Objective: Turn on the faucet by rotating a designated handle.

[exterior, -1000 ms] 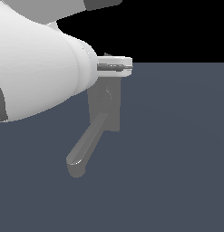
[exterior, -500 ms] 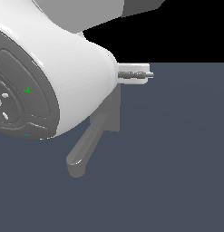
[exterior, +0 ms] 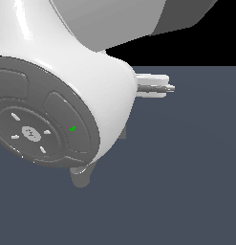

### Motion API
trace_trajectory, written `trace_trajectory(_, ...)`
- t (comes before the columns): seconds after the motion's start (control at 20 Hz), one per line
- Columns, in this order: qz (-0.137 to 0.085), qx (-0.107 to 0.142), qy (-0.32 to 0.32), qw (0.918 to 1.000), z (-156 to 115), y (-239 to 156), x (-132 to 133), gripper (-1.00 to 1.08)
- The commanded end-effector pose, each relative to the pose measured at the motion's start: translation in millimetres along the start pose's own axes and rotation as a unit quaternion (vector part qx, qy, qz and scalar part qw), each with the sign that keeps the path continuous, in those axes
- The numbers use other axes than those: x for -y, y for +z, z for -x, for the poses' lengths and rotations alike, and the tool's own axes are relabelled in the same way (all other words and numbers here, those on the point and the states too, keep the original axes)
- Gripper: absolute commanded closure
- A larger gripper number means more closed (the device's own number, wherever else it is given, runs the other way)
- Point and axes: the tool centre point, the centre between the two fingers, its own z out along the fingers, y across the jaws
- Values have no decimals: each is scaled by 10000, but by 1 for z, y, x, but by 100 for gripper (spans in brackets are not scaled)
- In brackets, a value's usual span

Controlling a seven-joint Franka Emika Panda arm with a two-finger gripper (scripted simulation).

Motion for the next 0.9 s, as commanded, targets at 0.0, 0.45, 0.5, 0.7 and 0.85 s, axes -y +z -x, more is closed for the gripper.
trace_trajectory(0.0, -117, 91, 23, 9999, 2, 5, 16, 108)
trace_trajectory(0.45, -124, 145, 36, 9998, -12, 9, 36, 108)
trace_trajectory(0.5, -125, 151, 37, 9998, -13, 9, 39, 108)
trace_trajectory(0.7, -129, 175, 42, 9998, -19, 11, 47, 108)
trace_trajectory(0.85, -103, 148, 40, 9998, -22, 9, 45, 108)
